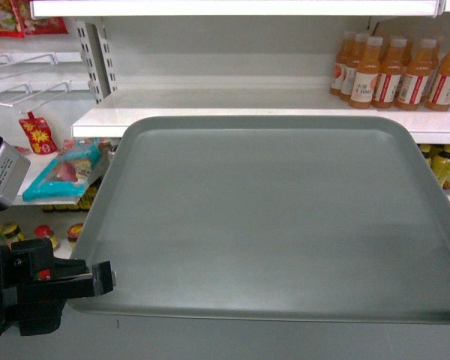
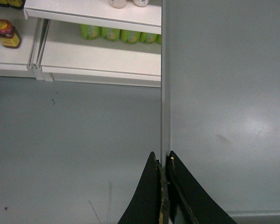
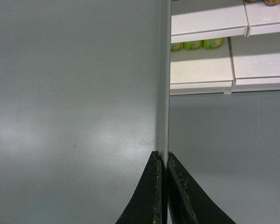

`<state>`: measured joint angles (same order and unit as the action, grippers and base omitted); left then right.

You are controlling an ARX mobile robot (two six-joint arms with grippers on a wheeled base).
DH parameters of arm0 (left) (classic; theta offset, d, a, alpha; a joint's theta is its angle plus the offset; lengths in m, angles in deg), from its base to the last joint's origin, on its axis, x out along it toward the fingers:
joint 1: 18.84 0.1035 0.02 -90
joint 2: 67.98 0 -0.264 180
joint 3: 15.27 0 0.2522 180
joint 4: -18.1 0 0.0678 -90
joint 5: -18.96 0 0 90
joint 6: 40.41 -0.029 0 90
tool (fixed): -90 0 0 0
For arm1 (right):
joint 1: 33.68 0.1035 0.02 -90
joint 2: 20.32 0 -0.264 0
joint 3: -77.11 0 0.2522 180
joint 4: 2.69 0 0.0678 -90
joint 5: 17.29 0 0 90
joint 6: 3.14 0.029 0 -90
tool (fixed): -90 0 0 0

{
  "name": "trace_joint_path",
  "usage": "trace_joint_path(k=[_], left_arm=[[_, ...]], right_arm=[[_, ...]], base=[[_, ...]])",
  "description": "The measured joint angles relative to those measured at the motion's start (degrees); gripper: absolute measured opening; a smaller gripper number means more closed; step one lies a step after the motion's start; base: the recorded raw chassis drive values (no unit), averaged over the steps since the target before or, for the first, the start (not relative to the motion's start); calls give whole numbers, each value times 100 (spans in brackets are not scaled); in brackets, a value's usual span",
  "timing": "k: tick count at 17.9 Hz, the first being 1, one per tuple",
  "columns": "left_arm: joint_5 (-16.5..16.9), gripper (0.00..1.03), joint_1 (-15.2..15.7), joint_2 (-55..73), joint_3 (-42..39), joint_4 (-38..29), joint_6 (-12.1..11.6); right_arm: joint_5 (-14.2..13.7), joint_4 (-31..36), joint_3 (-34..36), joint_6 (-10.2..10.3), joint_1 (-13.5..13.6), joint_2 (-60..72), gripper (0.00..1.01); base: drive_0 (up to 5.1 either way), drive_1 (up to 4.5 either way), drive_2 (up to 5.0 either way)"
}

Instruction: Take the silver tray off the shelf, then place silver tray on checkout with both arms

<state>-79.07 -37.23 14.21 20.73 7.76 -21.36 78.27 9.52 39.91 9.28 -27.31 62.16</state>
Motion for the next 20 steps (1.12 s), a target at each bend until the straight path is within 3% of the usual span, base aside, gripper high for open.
trace_joint_path(k=[20], left_arm=[[-4,3,0,0,0,35,0]], right_arm=[[2,-24,0,2,0,2,2]], base=[[1,-417,420]])
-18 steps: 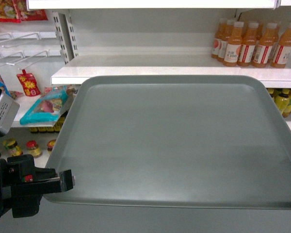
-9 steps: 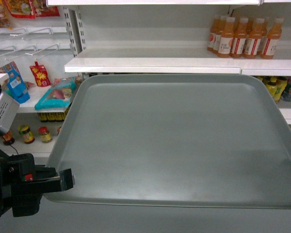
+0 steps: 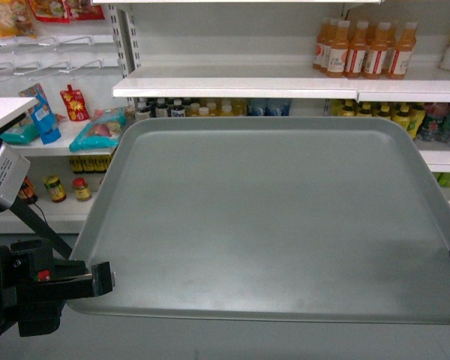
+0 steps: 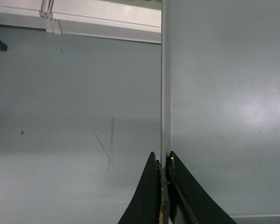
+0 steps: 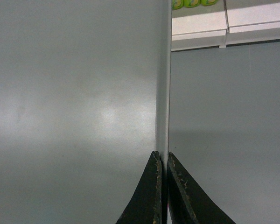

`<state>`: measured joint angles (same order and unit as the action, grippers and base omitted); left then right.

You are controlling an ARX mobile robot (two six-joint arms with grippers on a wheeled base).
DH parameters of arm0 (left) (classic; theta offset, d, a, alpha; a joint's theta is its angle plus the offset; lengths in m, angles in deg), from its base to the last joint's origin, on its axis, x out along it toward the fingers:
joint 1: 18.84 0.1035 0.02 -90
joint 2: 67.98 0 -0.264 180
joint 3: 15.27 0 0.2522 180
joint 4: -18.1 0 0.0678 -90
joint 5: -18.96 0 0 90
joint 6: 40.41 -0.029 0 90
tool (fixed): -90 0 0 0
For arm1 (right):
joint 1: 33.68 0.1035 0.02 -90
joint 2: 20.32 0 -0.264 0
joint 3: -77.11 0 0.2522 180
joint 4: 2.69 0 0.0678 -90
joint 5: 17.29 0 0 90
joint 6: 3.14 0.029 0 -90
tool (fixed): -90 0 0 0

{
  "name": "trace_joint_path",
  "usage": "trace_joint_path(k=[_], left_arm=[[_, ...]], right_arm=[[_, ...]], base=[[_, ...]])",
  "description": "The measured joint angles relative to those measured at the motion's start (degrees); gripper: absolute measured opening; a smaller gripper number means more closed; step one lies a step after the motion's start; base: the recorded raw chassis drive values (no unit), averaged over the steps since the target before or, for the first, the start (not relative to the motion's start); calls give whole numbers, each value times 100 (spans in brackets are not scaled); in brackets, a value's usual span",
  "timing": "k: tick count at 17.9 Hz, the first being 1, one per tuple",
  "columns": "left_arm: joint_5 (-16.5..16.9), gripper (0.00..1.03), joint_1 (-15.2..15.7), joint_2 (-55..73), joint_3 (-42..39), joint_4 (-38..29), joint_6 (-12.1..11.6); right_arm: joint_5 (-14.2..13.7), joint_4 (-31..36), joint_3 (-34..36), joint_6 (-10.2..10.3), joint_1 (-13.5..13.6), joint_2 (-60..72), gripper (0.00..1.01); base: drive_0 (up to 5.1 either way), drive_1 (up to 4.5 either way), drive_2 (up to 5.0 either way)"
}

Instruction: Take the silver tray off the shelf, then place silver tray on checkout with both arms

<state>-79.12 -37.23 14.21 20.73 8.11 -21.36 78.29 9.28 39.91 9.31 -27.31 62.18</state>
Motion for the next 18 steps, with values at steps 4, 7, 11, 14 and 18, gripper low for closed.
trace_joint_path(k=[4,7,11,14,18], left_arm=[[-4,3,0,0,2,-9,0],[-4,3,0,0,2,-22,0],[-4,3,0,0,2,-24,0],[-7,3,0,0,4,-37,0],[-7,3,0,-2,2,-15,0]], right_arm=[[-2,7,0,0,0,0,2],[-2,20,0,0,0,0,2],[-2,13,0,0,0,0,2],[-2,7,0,0,0,0,2],[-2,0,0,0,0,0,2]], base=[[20,-401,441],[4,-418,427],[2,-420,425],[2,-420,425],[2,-420,425]])
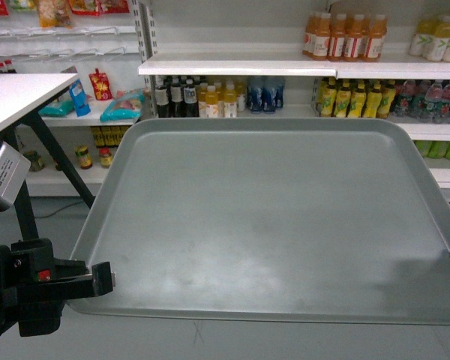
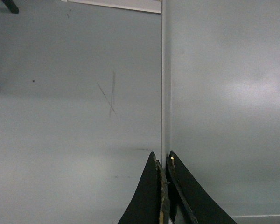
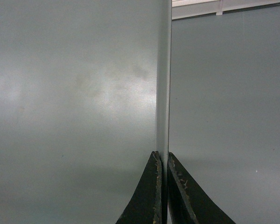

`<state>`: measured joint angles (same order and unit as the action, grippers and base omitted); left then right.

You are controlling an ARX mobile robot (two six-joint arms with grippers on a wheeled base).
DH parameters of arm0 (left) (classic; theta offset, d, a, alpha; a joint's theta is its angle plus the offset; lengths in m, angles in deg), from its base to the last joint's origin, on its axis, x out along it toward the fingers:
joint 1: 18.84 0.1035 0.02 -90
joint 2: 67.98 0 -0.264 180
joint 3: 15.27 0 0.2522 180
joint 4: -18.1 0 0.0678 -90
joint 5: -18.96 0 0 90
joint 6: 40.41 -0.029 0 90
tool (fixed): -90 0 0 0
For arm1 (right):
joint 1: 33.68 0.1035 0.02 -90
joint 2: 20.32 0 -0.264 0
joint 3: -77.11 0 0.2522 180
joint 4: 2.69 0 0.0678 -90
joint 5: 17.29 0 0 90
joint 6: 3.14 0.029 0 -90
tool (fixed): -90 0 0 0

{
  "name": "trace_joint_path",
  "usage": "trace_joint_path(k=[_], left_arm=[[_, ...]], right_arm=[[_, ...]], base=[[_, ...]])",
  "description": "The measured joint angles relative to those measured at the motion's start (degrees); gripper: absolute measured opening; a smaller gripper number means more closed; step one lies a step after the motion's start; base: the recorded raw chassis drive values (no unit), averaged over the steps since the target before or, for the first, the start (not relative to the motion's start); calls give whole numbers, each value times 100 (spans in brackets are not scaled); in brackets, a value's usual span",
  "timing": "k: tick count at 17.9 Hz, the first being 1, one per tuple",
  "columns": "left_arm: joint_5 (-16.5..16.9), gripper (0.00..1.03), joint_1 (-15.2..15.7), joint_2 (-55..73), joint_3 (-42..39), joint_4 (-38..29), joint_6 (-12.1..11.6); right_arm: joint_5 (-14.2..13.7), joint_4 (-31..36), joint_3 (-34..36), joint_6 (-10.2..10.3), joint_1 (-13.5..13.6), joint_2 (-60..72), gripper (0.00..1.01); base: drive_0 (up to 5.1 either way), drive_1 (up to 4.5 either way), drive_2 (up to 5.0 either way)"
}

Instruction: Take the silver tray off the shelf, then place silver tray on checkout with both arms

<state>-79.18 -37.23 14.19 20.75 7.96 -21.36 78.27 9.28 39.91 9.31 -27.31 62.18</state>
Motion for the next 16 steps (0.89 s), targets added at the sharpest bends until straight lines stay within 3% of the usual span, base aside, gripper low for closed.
trace_joint_path(k=[5,9,16], left_arm=[[-2,3,0,0,0,-20,0],[-2,3,0,-4,-7,2,0],[-7,3,-15,-2,2,-11,0]], right_arm=[[0,17,0,0,0,0,2],[2,-9,0,0,0,0,2],[-4,11,0,0,-4,0,2]], base=[[2,-420,425],[0,0,0],[-477,268,268]])
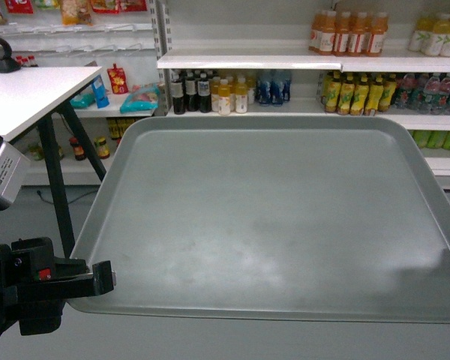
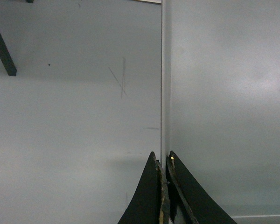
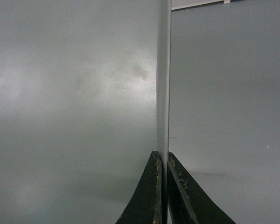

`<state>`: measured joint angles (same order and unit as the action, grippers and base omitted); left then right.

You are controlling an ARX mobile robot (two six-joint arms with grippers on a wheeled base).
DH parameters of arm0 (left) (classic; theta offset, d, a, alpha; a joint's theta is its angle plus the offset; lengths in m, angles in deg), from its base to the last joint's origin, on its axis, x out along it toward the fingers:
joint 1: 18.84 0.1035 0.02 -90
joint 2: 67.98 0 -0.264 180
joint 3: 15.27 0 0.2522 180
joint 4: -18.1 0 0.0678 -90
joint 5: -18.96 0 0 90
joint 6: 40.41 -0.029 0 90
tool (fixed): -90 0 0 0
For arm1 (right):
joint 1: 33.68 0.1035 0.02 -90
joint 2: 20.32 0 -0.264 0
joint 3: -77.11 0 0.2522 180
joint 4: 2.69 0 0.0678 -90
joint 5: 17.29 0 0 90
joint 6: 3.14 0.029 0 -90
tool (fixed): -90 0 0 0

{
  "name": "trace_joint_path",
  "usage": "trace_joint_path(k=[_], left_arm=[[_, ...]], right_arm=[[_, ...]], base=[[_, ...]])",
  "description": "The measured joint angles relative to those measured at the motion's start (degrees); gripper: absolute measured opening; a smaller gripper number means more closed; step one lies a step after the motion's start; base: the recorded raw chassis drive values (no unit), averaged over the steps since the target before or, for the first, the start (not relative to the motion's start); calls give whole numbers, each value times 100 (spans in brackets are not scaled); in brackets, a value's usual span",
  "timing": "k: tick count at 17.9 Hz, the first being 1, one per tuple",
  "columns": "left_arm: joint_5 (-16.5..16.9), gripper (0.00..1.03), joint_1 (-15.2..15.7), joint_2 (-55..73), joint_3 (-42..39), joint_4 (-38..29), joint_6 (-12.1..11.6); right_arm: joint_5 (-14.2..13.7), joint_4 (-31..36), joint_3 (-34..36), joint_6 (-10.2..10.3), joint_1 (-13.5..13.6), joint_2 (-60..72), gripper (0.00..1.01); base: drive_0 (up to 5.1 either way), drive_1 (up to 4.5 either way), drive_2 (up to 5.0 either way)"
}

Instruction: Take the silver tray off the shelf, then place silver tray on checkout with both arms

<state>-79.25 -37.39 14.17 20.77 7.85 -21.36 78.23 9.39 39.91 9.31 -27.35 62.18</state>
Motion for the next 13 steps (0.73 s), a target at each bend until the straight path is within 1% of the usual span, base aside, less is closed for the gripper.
trace_joint_path(k=[13], left_arm=[[-11,3,0,0,0,-13,0]], right_arm=[[2,26,0,0,4,0,2]], base=[[-499,247,247]])
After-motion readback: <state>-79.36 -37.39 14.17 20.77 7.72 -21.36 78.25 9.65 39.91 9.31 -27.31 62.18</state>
